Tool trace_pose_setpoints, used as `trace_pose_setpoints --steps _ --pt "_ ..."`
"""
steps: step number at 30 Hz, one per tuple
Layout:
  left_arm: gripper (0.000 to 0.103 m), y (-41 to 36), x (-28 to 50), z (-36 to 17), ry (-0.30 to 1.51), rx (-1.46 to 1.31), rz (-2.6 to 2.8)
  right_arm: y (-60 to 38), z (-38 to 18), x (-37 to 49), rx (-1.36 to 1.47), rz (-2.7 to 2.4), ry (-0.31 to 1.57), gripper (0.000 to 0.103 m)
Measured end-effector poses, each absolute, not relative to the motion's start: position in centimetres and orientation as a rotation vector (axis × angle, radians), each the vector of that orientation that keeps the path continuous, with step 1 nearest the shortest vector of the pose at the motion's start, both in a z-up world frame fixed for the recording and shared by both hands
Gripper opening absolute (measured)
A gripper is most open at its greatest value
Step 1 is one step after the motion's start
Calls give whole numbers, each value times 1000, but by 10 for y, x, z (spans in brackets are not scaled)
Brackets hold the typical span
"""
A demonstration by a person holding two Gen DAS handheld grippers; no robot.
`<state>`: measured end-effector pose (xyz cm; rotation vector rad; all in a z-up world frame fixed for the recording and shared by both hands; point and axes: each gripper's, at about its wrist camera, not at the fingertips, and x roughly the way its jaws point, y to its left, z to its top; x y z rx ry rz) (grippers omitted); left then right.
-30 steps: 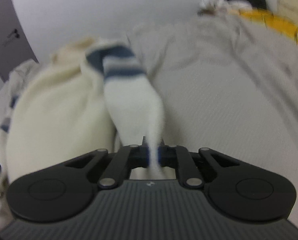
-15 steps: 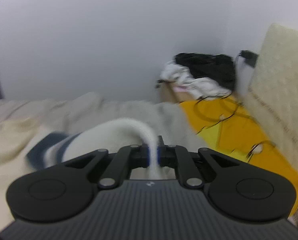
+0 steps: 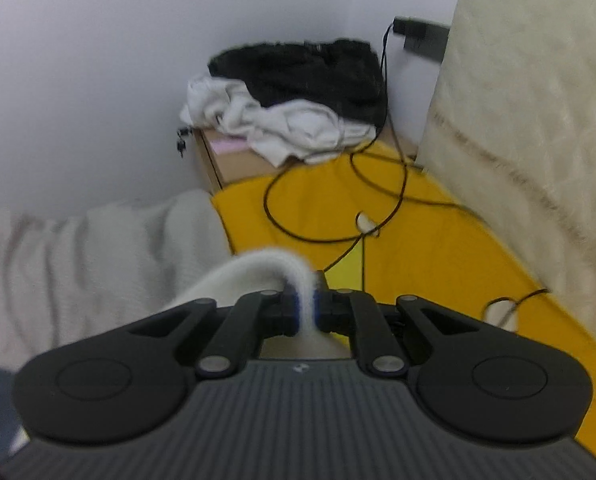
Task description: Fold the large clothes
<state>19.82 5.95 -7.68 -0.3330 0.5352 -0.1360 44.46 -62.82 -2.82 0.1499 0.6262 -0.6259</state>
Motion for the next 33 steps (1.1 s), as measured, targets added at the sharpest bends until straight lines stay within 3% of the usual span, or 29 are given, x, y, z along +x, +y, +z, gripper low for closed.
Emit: trace_pose_setpoints --steps 6,10,11,14,15,24,33 --pt "82 55 222 -86 551 -291 -126 -642 -85 474 114 -588 641 11" --pt "82 57 224 -91 544 -302 -118 -638 -86 466 139 -567 611 13" --pt "81 57 224 -90 548 -307 -120 -637 -83 463 150 -558 604 16" --pt "81 58 218 -86 540 -310 -123 -631 -74 449 157 -574 588 51" --pt "81 58 215 -84 535 -310 -123 -627 -69 442 159 -579 579 56" --pt "81 68 179 -67 518 -330 -128 -565 -27 347 221 -466 554 56" --pt "81 73 142 -60 543 -404 -201 -440 -6 246 324 -263 557 56"
